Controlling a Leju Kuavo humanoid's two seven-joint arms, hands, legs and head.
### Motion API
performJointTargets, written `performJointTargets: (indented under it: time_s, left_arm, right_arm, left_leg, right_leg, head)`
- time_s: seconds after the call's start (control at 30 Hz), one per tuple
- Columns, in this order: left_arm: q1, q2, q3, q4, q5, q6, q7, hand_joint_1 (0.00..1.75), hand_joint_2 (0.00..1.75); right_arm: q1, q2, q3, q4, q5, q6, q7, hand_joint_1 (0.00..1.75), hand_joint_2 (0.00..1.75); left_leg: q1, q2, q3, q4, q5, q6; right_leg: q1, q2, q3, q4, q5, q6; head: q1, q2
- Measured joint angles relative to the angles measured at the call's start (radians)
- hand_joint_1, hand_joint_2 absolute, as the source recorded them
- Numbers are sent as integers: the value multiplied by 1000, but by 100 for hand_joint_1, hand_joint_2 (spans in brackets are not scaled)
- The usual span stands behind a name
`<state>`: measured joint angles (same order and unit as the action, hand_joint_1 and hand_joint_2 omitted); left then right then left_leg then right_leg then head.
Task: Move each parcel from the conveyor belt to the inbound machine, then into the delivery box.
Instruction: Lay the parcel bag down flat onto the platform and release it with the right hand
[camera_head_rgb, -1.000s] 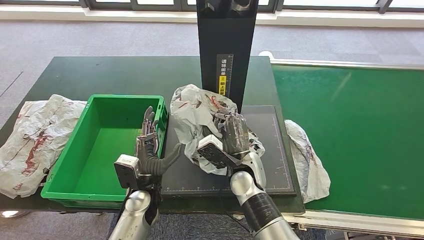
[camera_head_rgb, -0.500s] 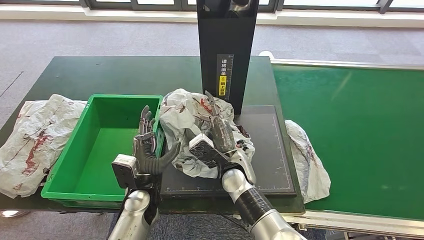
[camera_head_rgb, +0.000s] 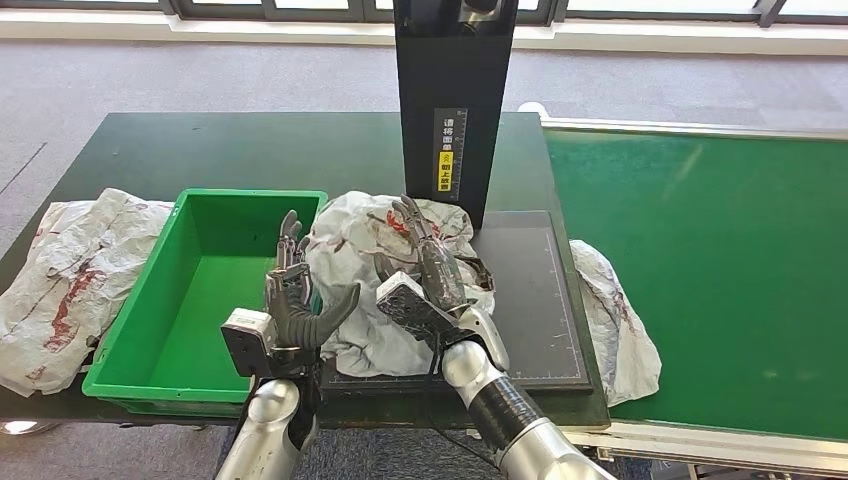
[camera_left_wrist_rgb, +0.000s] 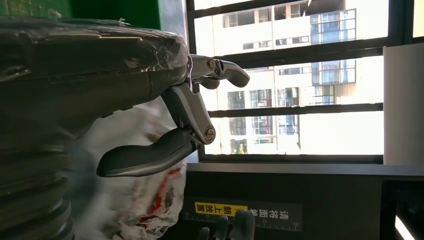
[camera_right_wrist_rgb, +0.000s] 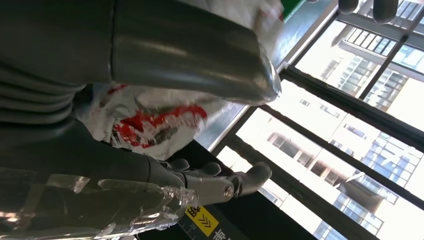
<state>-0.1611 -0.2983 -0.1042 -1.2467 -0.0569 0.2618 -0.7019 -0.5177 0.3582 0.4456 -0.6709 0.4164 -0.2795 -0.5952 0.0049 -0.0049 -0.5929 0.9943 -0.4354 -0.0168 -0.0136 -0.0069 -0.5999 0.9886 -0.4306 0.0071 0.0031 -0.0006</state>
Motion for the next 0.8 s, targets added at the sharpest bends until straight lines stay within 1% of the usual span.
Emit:
performJointTargets:
  time_s: [0.17,0.3,0.47,0.63,0.7,0.8]
  left_arm:
    - [0,0,0,0,0,9,0,0,175]
    - [0,0,0,-4,2,20,0,0,175]
    - [1,0,0,-8,1,24,0,0,175]
    - [2,1,0,-12,-6,52,0,0,175]
    - [2,1,0,-14,-9,66,0,0,175]
    - [2,1,0,-16,-28,124,0,0,175]
  right_arm:
    - [-5,0,0,10,-28,32,-15,0,0]
    - [-12,0,0,16,-31,33,-12,0,0]
    - [-18,0,0,24,-36,18,-1,0,0]
    - [-16,-1,0,25,-51,-19,-5,0,0]
    - [-9,-1,-5,17,-79,5,0,0,0]
    - [28,-4,-58,-35,-226,108,13,0,0]
  left_leg:
    - [0,0,0,0,0,0]
    - [0,0,0,0,0,0]
    - [0,0,0,0,0,0]
    - [0,0,0,0,0,0]
    - [0,0,0,0,0,0]
    - [0,-1,0,0,0,0]
  right_leg:
    - [0,0,0,0,0,0]
    - [0,0,0,0,0,0]
    - [0,0,0,0,0,0]
    - [0,0,0,0,0,0]
    - [0,0,0,0,0,0]
    - [0,0,0,0,0,0]
  head:
    - [0,0]
    - [0,0]
    - [0,0]
    - [0,0]
    - [0,0]
    - [0,0]
